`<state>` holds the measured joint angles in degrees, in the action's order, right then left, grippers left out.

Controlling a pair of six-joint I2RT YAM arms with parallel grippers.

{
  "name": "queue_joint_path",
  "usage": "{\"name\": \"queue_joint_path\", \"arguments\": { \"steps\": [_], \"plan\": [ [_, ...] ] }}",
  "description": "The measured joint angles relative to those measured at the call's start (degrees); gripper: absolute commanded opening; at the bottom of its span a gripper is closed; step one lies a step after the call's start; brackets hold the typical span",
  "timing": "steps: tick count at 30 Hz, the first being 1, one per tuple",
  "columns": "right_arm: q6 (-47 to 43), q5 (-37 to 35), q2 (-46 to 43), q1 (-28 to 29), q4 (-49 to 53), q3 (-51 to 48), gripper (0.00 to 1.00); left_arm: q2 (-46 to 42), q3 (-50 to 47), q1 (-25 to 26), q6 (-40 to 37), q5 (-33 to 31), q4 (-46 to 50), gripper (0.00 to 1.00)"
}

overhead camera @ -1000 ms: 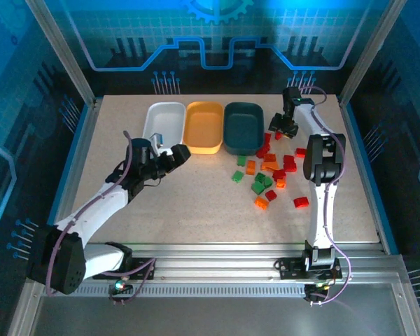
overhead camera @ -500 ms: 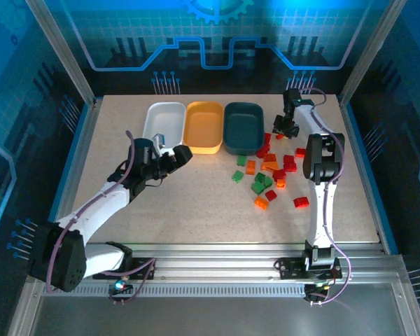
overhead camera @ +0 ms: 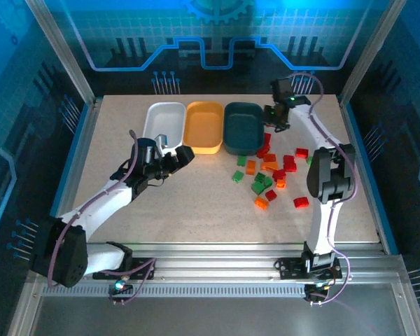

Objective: Sort the legos into containers by color

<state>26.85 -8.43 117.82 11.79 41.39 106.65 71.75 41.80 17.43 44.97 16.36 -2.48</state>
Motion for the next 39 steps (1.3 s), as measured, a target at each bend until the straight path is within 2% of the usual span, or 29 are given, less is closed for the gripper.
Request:
{"name": "queue_joint_path", "arguments": {
  "steps": [2,6,10,14,18,21,25,29,34,39],
  "plan": [
    [-0.4,0.9,2.2,2.6,-0.3,2.3,0.32,0.0,0.0,0.0,0.0,0.0,0.0,0.99],
    [-1.0,2.2,8.6,4.5,0.9,7.2,0.33,0.0,-1.1,0.0,0.0,0.0,-0.2,0.99],
    [-1.8,2.5,13.9,4.7,3.9,11.9,0.45,0.0,-2.4,0.0,0.0,0.5,-0.2,0.99],
    [-2.7,2.1,14.5,5.1,6.2,14.6,0.56,0.0,-2.7,0.0,-0.1,1.5,-0.2,0.99],
    [-3.1,1.0,12.1,5.7,6.6,14.0,0.56,-0.1,-2.7,0.1,-0.3,1.8,-0.2,0.99],
    [-3.0,-0.1,6.1,6.1,6.2,7.9,0.54,-0.1,-2.7,0.9,-0.5,2.4,-0.2,0.99],
    [0.1,-0.9,-7.0,7.2,4.0,-7.5,0.52,-0.4,-3.3,2.3,-0.5,2.7,-0.3,0.99],
    [6.1,-2.2,-17.7,13.7,1.3,-22.6,0.59,-3.6,-5.5,2.6,-0.4,-0.4,3.1,0.99],
    [14.0,-3.2,-17.4,22.6,-0.1,-29.9,0.67,-10.4,-6.6,2.6,0.9,-6.7,9.7,0.99],
    [20.4,-4.9,-12.4,23.9,-0.9,-29.7,0.68,-19.2,-11.1,2.6,4.4,-8.6,14.2,0.99]
  ]
}}
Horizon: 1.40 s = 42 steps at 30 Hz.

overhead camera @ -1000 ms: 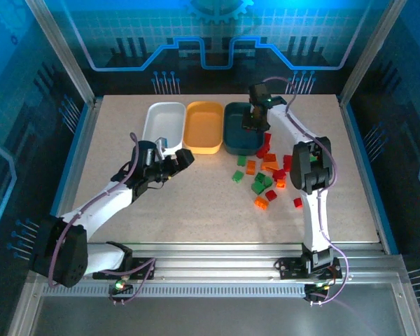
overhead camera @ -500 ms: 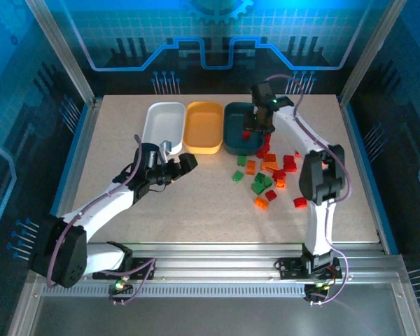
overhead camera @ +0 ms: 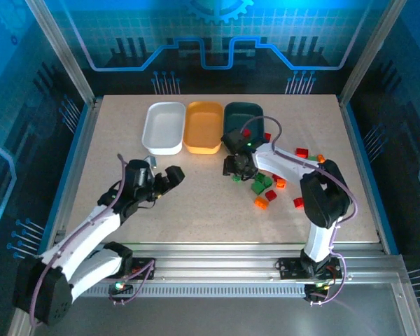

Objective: Sort the legos into containers by color

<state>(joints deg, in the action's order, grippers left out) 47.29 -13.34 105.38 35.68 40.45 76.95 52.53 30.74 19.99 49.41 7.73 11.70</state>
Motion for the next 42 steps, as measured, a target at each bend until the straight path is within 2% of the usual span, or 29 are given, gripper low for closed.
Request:
{"name": "queue_joint_path", "arguments": {
  "steps": [7,11,15,18,21,29,35,39,42],
  "plan": [
    [7.3,-2.7,5.6,0.0,0.8,0.8,0.67,-13.0,-4.5,0.0,2.8,0.0,4.8,0.99],
    [8.7,-3.2,8.3,0.2,0.5,2.2,0.62,-15.9,-4.9,0.0,2.8,0.0,6.0,0.99],
    [10.0,-3.1,10.2,0.6,-1.1,2.8,0.52,-15.8,-4.9,0.0,2.7,0.0,7.4,0.99],
    [10.6,-3.7,10.5,1.0,-1.3,3.1,0.38,-15.8,-4.9,0.0,2.6,-0.1,8.9,0.99],
    [10.7,-4.3,10.5,1.3,-1.3,3.1,0.32,-15.8,-4.9,0.0,2.6,-0.5,9.7,0.99],
    [9.0,-6.0,8.5,2.7,-1.5,1.8,0.29,-15.0,-3.9,0.0,2.5,-1.2,11.5,0.99],
    [4.3,-7.9,1.6,6.1,-1.1,2.2,0.29,-14.9,-1.9,-0.3,1.5,-2.8,13.2,0.99],
    [-1.1,-7.5,0.2,7.2,-1.1,8.3,0.29,-14.8,-1.9,-3.0,1.2,-2.7,13.9,0.99],
    [-5.1,-7.3,2.7,7.1,-1.2,16.6,0.29,-14.6,-1.9,-7.7,1.2,-0.6,13.9,0.99]
  ]
}}
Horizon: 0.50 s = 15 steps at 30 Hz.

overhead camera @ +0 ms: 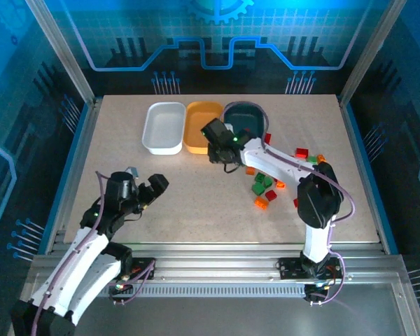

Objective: Sort the legos into containers by color

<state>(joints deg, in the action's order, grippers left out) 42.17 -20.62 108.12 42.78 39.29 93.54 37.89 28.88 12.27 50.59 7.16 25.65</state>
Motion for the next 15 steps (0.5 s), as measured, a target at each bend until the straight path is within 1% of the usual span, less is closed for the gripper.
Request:
{"name": "queue_joint_path", "arguments": {
  "steps": [3,5,11,15],
  "plan": [
    [-3.6,0.6,5.5,-0.1,-0.4,9.9,0.29,0.1,0.0,-4.6,0.2,3.6,-0.2,0.99],
    [-5.5,1.2,9.6,-0.2,-0.1,15.5,0.29,0.3,-0.1,-6.1,0.3,5.8,-0.4,0.99],
    [-9.5,3.2,23.5,-1.8,4.5,32.4,0.31,0.7,-1.4,-6.6,0.3,10.3,-0.4,0.99],
    [-10.7,4.5,30.3,-4.2,7.9,39.1,0.32,0.7,-2.8,-6.6,0.5,12.2,-0.7,0.99]
  ]
}}
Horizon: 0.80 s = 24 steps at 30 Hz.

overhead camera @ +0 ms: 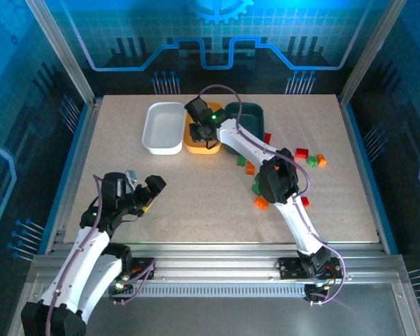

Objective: Sort the legos into containers by color

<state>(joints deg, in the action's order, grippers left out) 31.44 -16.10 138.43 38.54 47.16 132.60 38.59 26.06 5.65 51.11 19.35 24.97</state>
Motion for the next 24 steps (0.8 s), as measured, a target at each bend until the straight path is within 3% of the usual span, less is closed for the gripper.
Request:
{"name": "queue_joint_path", "arguments": {
  "steps": [3,10,17,20,24],
  "plan": [
    [-0.9,0.8,3.4,-1.9,1.9,2.7,0.34,0.2,-0.9,-0.1,0.1,1.2,-0.7,0.99],
    [-2.8,3.0,6.1,-4.9,5.1,6.7,0.57,4.3,-1.1,-0.2,0.2,4.7,-4.5,0.99],
    [-3.5,3.7,1.8,-4.7,5.7,5.9,0.57,6.3,1.7,-0.2,-0.3,7.5,-5.5,0.99],
    [-3.6,2.5,-9.3,-4.7,3.2,-6.8,0.57,6.1,2.4,1.0,-0.2,7.7,-7.6,0.99],
    [-3.7,-0.2,-32.0,-4.9,-1.4,-31.0,0.63,6.4,2.3,8.1,0.0,6.7,-11.6,0.99]
  ]
}}
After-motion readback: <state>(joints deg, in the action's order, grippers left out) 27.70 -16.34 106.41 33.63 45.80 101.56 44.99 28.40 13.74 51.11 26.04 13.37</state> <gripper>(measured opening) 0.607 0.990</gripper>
